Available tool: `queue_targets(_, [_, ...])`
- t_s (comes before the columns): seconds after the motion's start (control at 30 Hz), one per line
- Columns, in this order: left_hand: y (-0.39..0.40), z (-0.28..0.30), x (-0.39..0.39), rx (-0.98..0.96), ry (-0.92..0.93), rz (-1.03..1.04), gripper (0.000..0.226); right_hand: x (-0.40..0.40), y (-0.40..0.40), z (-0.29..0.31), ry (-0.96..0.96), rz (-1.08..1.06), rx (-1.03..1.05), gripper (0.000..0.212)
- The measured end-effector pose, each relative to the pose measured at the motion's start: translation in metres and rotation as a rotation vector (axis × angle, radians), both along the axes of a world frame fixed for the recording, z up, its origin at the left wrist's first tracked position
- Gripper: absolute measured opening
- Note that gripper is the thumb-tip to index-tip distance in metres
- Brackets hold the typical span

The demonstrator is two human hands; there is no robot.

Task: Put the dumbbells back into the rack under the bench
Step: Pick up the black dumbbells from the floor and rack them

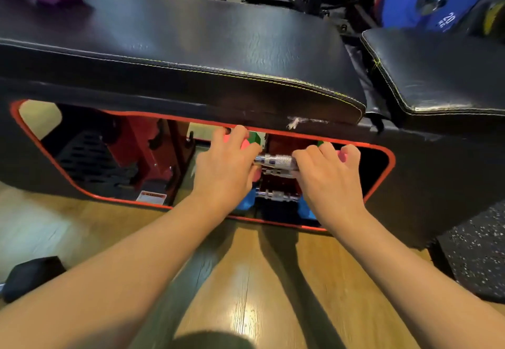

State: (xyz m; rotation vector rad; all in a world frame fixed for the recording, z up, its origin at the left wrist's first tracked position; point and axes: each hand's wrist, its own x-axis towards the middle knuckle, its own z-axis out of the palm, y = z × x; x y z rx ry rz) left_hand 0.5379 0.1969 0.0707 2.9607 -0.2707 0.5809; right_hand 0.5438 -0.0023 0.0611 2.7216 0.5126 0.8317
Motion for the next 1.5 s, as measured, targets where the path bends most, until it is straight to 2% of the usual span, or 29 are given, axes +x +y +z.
queue_targets(0.27, [-0.017,-0.028,0.021,-0.034,0.018,0.042,0.029,0.017,-0.019,-0.039,-0.125,0.031,0.076,0.010])
queue_targets(0.37, [-0.028,-0.029,0.033,-0.048,0.032,0.088,0.031,0.027,-0.024,-0.043,-0.124,0.000,0.084,0.028])
queue_targets(0.47, [-0.033,-0.033,0.043,-0.061,0.027,0.110,0.031,0.036,-0.026,-0.045,-0.141,-0.005,0.094,0.034])
queue_targets(0.6, [-0.032,-0.034,0.053,-0.094,0.061,0.148,0.034,0.051,-0.023,-0.039,-0.085,-0.068,0.092,0.036])
queue_targets(0.7, [-0.034,-0.035,0.059,-0.136,0.056,0.101,0.038,0.055,-0.023,-0.037,-0.033,-0.153,0.088,0.037])
queue_targets(0.87, [-0.040,-0.043,0.072,-0.010,0.127,0.133,0.052,0.064,-0.025,-0.039,0.119,-0.160,0.166,0.027])
queue_targets(0.93, [-0.041,-0.047,0.071,0.008,0.121,0.125,0.051,0.065,-0.028,-0.042,0.185,-0.148,0.232,0.028])
queue_targets(1.07, [-0.047,-0.056,0.071,-0.018,0.178,0.114,0.055,0.053,-0.036,-0.046,0.044,-0.141,0.283,0.030])
queue_targets(1.1, [-0.049,-0.058,0.071,-0.045,0.203,0.135,0.054,0.050,-0.037,-0.046,0.043,-0.160,0.274,0.033])
queue_targets(1.17, [-0.053,-0.061,0.072,-0.131,0.196,0.185,0.054,0.048,-0.041,-0.047,0.115,-0.329,0.270,0.049])
queue_targets(1.27, [-0.056,-0.064,0.077,-0.187,0.237,0.272,0.064,0.055,-0.044,-0.045,0.443,-0.611,0.361,0.096])
queue_targets(1.33, [-0.054,-0.063,0.082,-0.169,0.321,0.310,0.073,0.062,-0.043,-0.044,0.594,-0.634,0.460,0.115])
queue_targets(1.37, [-0.052,-0.061,0.084,-0.155,0.350,0.308,0.070,0.062,-0.041,-0.042,0.612,-0.607,0.522,0.109])
queue_targets(1.43, [-0.050,-0.059,0.087,-0.126,0.401,0.273,0.056,0.061,-0.039,-0.045,0.596,-0.470,0.673,0.069])
queue_targets(1.47, [-0.048,-0.057,0.086,-0.135,0.424,0.251,0.059,0.057,-0.040,-0.045,0.601,-0.432,0.809,0.052])
queue_targets(1.5, [-0.046,-0.056,0.086,-0.165,0.439,0.232,0.063,0.055,-0.041,-0.047,0.601,-0.411,0.968,0.045])
